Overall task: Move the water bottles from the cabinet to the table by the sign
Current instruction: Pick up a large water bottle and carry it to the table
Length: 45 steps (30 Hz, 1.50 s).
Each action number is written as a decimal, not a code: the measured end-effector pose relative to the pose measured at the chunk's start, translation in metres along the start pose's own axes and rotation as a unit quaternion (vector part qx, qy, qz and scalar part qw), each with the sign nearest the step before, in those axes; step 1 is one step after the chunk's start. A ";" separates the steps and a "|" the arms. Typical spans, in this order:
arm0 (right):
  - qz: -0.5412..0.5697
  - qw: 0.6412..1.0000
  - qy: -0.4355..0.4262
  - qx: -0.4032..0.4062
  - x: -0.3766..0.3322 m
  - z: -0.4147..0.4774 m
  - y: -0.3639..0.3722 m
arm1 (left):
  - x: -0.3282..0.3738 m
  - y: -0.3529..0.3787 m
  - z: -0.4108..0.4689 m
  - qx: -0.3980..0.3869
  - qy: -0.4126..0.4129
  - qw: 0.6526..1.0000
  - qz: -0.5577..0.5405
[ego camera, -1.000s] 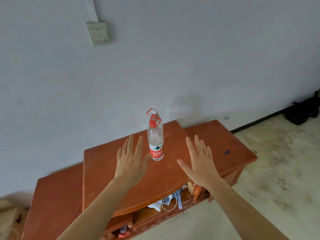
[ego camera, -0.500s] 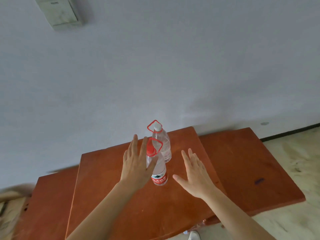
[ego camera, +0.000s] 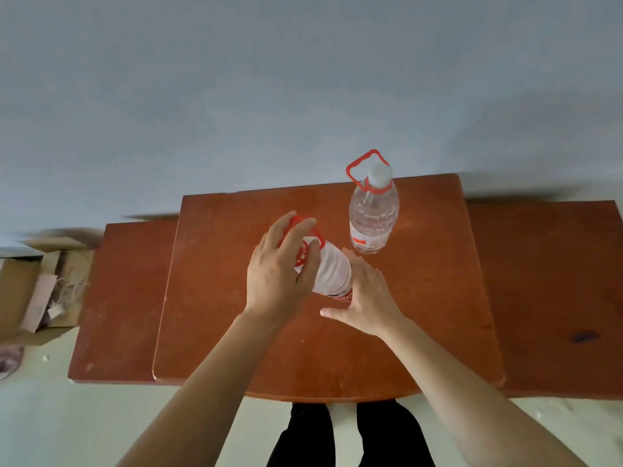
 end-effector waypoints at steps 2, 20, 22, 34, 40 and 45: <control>-0.016 0.999 -0.028 0.009 -0.018 0.015 0.018 | -0.053 -0.015 -0.004 0.030 -0.118 0.991 -0.055; -0.253 0.955 -0.146 0.057 -0.084 0.026 0.129 | -0.269 0.029 -0.129 -0.094 -0.250 0.952 0.149; -0.268 0.953 -0.141 0.028 -0.083 0.035 0.129 | -0.265 0.046 -0.120 -0.127 -0.160 0.967 0.153; -0.337 0.931 -0.143 0.010 -0.086 0.057 0.128 | -0.271 0.061 -0.114 -0.059 -0.108 0.981 0.149; -0.318 0.931 -0.176 -0.025 -0.080 0.013 0.127 | -0.241 0.053 -0.165 -0.118 -0.168 0.967 0.148; -0.308 0.924 -0.208 -0.093 -0.061 -0.061 0.122 | -0.193 0.051 -0.252 -0.179 -0.253 0.939 0.150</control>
Point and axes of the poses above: each hand's wrist, its own z-axis towards the middle knuckle, its own y-axis out of the palm, x = y × z, the point moved 9 cm from there along z, towards the middle knuckle, and after that the axes turned 8 degrees about x, right-handed, at the moved point
